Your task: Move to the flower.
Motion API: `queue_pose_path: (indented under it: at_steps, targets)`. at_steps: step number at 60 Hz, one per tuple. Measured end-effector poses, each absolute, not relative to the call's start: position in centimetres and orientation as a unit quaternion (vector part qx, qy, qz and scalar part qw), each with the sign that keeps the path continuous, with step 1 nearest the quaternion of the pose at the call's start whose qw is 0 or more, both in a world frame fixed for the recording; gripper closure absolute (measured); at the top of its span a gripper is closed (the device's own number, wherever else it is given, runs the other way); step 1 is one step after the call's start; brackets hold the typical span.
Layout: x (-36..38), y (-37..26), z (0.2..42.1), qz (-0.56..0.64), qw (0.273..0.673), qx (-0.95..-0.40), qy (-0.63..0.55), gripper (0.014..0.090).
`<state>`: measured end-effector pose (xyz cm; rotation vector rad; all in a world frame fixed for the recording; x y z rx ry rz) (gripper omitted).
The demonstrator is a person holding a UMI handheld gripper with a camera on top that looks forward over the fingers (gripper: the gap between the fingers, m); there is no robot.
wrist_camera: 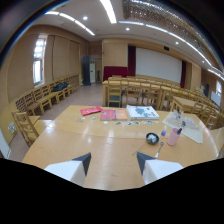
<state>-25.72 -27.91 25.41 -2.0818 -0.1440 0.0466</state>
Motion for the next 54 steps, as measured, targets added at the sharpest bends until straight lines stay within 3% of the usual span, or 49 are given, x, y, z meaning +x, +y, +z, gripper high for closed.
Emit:
queue_pose_path:
  at_steps: [2,3,4,19,35,54]
  targets:
    - [-25.7,-28.1,25.3,0.019,0.502,-0.863,-0.061,0.0183]
    - [-25.6,-28.1,25.1,0.019,0.501,-0.863,-0.061,0.0219]
    - [-25.6,-28.2,25.0,0.018,0.5,-0.864,-0.062,0.0182]
    - [-23.6,-29.8,21.4,0.006,0.467,-0.882,-0.06,0.0183]
    - [-16.4,-28.5,16.6,-0.031,0.432,-0.9,-0.039,0.0184]
    - [-10.3,-16.2,12.6,-0.042,0.435,-0.898,-0.044,0.018]
